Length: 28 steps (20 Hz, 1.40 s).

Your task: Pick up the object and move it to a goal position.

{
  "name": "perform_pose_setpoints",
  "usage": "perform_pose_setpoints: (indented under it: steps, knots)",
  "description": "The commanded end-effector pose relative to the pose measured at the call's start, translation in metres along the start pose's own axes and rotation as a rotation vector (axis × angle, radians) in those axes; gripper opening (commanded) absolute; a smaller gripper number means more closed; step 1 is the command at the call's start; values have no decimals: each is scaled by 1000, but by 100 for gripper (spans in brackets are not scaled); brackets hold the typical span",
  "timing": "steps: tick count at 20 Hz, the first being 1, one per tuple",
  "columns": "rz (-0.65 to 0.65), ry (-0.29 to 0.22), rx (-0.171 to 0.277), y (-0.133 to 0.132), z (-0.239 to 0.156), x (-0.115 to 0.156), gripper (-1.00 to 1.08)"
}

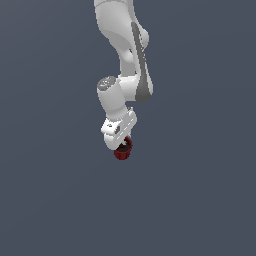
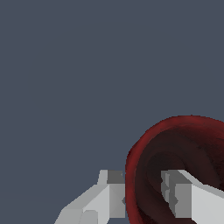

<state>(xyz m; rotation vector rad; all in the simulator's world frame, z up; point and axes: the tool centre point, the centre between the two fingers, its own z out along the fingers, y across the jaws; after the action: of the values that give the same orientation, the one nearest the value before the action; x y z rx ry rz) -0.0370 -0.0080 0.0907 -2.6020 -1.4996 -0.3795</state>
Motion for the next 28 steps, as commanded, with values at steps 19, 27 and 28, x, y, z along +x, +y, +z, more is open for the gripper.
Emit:
perform_pose_setpoints:
  steps: [19, 27, 28]
  knots:
    - [0, 0, -1, 87, -82, 48, -100]
    - [0, 0, -1, 96, -89, 53, -100]
    - [0, 0, 2, 94, -87, 52, -100]
